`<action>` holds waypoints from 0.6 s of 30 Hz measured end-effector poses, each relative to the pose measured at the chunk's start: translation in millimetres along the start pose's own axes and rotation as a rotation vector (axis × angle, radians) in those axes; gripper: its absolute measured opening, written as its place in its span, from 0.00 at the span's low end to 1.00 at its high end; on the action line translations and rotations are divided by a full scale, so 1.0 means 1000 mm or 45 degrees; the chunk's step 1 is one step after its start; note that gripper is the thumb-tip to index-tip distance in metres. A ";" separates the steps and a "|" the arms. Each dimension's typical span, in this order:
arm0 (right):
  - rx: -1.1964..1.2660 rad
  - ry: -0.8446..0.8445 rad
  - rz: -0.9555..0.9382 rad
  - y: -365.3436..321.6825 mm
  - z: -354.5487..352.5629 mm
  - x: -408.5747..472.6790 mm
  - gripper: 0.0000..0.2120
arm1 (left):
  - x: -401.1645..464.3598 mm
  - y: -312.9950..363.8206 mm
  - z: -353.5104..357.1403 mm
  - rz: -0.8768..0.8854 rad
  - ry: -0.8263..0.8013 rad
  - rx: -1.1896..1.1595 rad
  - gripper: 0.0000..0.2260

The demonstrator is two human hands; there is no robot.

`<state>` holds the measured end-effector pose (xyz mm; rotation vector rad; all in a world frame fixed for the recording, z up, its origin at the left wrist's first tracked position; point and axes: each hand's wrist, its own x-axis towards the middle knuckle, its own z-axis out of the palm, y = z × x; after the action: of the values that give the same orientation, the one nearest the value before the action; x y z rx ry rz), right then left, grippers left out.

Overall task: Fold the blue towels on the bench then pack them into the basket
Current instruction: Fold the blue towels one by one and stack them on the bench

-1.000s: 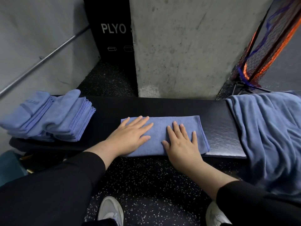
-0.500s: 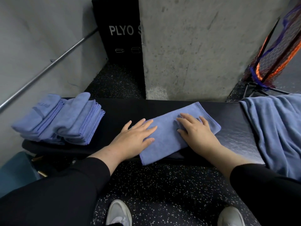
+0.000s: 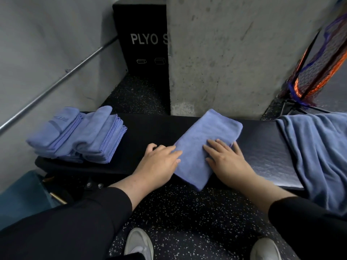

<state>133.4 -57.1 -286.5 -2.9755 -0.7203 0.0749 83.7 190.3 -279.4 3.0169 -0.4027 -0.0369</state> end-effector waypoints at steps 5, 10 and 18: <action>0.086 -0.002 0.096 0.040 -0.006 0.012 0.20 | -0.011 0.011 0.009 0.182 0.177 -0.056 0.17; 0.192 0.319 -0.265 0.028 -0.013 -0.017 0.11 | -0.004 -0.003 0.003 0.324 0.080 -0.114 0.16; 0.138 -0.034 -0.396 0.043 -0.002 -0.061 0.26 | -0.009 0.008 -0.005 0.418 -0.044 -0.064 0.21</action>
<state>98.8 -123.1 -286.1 -2.7285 -1.1328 0.1292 73.3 185.5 -273.2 2.8632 -0.8786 -0.0725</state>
